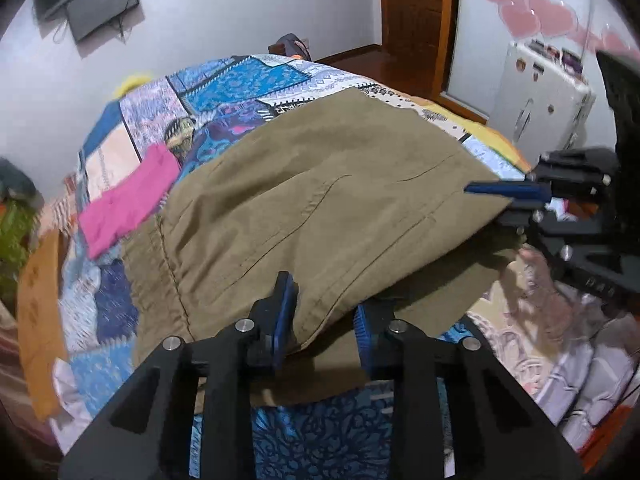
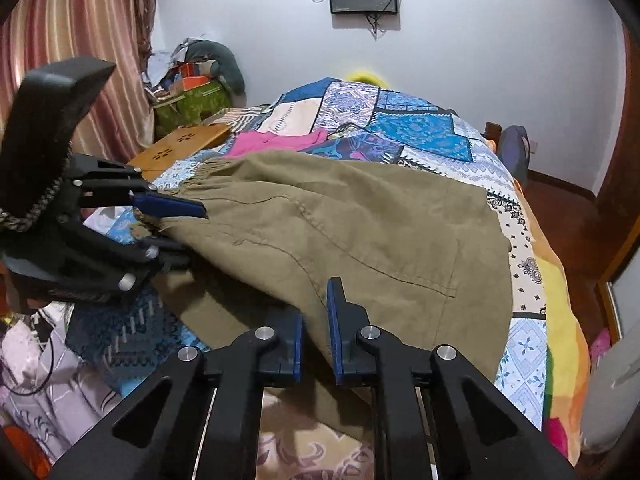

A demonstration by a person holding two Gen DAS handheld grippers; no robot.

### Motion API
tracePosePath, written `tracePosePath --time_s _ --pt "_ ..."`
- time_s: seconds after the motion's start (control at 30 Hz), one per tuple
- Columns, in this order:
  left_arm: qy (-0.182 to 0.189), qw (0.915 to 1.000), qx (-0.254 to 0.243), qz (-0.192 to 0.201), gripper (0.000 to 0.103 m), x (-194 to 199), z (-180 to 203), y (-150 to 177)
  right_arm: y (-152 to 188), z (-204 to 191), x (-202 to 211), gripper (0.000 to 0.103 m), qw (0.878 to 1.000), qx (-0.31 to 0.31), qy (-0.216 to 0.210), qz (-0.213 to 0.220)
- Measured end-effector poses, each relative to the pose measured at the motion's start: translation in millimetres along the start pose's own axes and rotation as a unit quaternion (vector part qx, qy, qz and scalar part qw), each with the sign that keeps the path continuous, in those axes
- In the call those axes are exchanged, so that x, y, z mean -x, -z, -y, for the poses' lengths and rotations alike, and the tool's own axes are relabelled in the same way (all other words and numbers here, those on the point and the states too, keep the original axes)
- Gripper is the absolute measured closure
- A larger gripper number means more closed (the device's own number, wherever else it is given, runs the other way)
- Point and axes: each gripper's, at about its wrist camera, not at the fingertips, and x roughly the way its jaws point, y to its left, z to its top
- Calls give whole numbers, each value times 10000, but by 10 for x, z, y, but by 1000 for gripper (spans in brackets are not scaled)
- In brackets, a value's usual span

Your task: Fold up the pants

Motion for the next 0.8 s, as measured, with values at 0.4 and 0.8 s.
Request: tracePosePath --time_s 0.4,0.8 --pt "121 9999 2 -118 76 71 56 204 127 -19 -27 89 9991 -200 -206 -312" --pt "674 9953 630 298 51 567 -228 213 131 82 263 54 9969 -642 -446 -100"
